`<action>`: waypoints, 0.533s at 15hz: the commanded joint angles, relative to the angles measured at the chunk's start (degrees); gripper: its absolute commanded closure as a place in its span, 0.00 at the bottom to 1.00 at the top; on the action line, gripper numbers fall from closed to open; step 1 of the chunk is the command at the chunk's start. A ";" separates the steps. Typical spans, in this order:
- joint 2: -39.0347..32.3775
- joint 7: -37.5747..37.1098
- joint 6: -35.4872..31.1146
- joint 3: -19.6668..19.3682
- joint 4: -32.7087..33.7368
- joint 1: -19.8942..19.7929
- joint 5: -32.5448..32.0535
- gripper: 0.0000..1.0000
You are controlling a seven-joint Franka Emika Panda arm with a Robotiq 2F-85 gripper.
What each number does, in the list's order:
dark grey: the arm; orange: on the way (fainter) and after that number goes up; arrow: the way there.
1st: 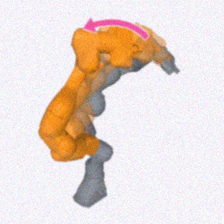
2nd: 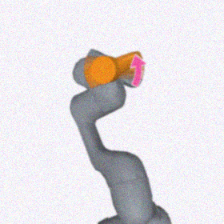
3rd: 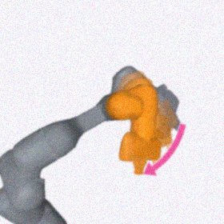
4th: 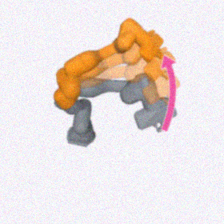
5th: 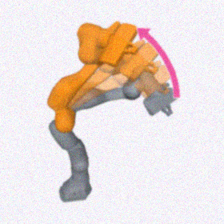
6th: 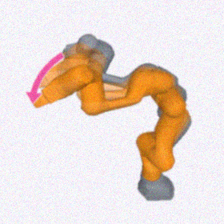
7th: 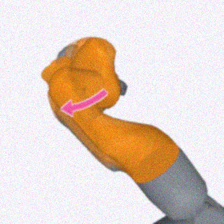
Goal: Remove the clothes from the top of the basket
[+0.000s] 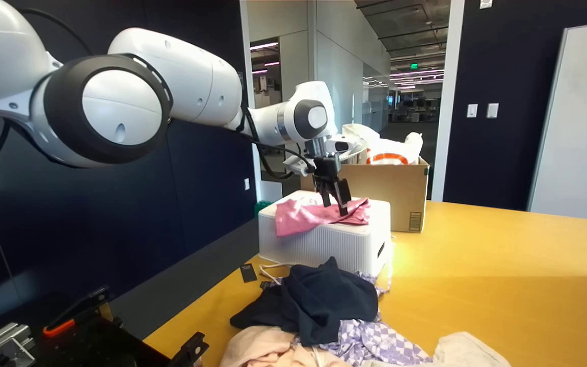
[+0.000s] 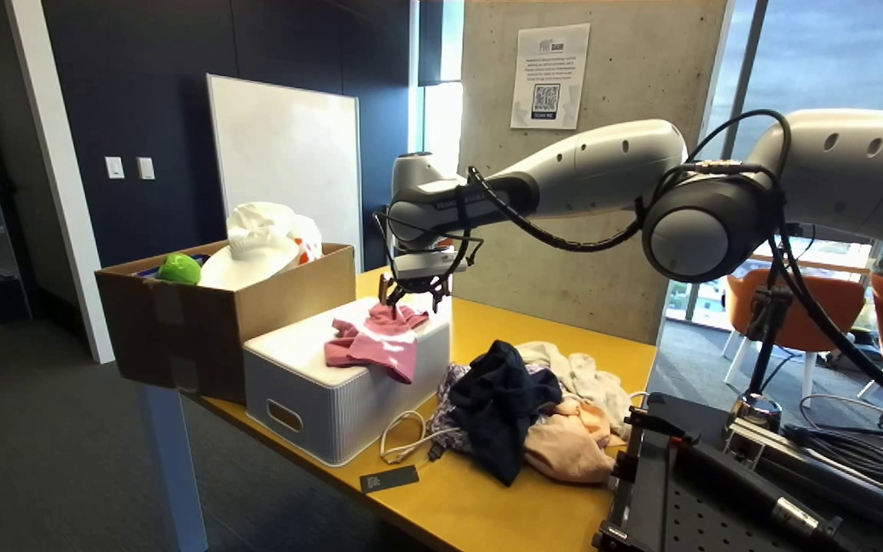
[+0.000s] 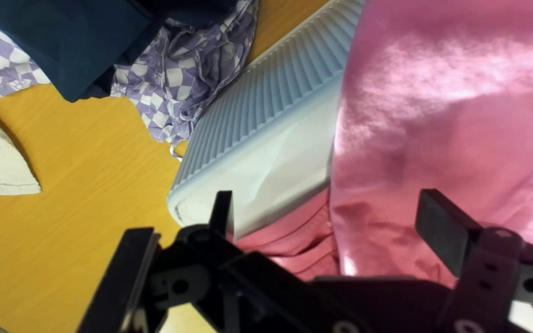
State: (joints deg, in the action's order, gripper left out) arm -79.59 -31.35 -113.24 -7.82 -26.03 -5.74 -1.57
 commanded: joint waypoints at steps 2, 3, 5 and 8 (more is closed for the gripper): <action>-1.59 -0.31 -0.98 -0.20 0.91 1.87 -0.52 0.00; -1.79 -0.28 -0.76 -0.23 0.88 2.06 -0.52 0.00; -2.19 -0.22 -0.56 -0.17 0.86 2.21 -0.39 0.00; -2.75 -0.38 -0.33 -0.28 0.96 2.13 -0.38 0.00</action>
State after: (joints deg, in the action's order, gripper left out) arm -81.53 -31.35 -113.39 -7.82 -26.05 -3.52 -1.57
